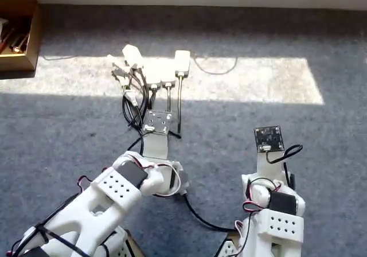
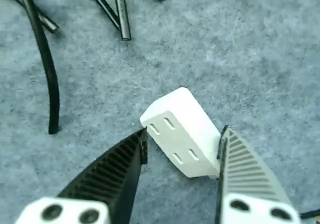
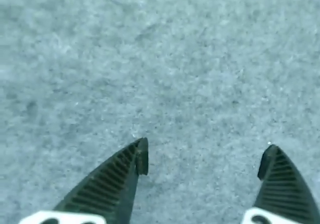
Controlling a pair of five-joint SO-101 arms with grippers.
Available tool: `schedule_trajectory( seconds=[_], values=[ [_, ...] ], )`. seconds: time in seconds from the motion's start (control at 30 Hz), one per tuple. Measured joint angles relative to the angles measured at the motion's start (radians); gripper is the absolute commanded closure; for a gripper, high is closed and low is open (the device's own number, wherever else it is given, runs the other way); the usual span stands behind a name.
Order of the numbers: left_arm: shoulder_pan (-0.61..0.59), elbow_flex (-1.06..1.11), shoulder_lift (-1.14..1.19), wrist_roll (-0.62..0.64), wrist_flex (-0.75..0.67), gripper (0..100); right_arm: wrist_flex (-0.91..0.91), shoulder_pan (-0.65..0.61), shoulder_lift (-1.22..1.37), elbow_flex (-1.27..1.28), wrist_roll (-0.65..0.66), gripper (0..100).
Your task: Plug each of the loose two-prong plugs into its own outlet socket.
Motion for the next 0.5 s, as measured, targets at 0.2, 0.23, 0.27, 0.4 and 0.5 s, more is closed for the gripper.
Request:
schedule_trajectory(
  seconds=[0.2,0.23,0.27,0.4,0.5],
  values=[
    [-0.012,0.026,-0.002,0.005,-0.002,76,-0.032,-0.046,0.0,0.044,-0.002,65.6],
    [-0.014,0.034,-0.002,0.005,-0.006,76,-0.035,-0.049,0.0,0.044,-0.002,65.6],
    [-0.015,0.038,-0.003,0.006,-0.006,75,-0.038,-0.049,0.0,0.044,-0.002,65.6],
    [-0.017,0.043,-0.003,0.008,-0.008,75,-0.038,-0.048,0.0,0.044,-0.002,65.6],
    [-0.017,0.051,-0.003,0.008,-0.041,76,-0.041,-0.048,0.0,0.044,-0.002,65.6]
  ],
)
